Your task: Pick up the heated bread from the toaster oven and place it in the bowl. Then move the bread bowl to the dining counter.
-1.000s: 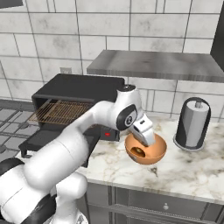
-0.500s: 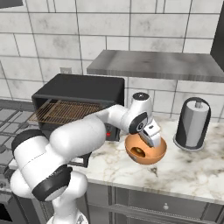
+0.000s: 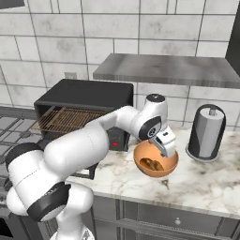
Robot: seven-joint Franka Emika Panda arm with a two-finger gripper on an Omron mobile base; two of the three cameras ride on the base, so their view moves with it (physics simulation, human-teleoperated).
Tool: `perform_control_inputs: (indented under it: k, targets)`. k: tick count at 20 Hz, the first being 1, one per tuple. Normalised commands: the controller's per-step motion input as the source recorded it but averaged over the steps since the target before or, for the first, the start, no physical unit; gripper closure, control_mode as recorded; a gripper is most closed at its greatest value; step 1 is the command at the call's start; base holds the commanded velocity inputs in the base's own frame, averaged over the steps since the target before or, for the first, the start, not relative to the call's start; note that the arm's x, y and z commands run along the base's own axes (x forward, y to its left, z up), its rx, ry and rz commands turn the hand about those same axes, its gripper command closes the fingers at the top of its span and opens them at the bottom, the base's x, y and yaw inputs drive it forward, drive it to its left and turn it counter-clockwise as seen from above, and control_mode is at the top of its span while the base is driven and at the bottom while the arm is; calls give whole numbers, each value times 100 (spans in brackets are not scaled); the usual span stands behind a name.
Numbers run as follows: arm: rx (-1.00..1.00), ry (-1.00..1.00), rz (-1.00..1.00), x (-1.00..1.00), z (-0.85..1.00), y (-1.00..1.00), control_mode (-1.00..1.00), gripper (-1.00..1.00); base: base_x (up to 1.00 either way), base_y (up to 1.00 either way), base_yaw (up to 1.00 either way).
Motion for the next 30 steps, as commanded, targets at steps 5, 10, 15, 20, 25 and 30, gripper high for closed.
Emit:
perform_control_inputs:
  k: [5, 10, 15, 20, 25, 30]
  targets:
    - [5, 0, -5, -74, -10, -2, -100, -100, 0, 0, 0]
    - [17, 0, -9, 5, -39, -27, -100, -100, 0, 0, 0]
    - [9, 0, -3, 66, -25, -31, -100, -100, 0, 0, 0]
    - [1, 0, 0, 32, -33, -47, -100, -100, 0, 0, 0]
    - [0, 0, 1, 3, -21, -18, -100, -100, 0, 0, 0]
    - [3, 0, 1, 25, -40, 0, -100, -100, 0, 0, 0]
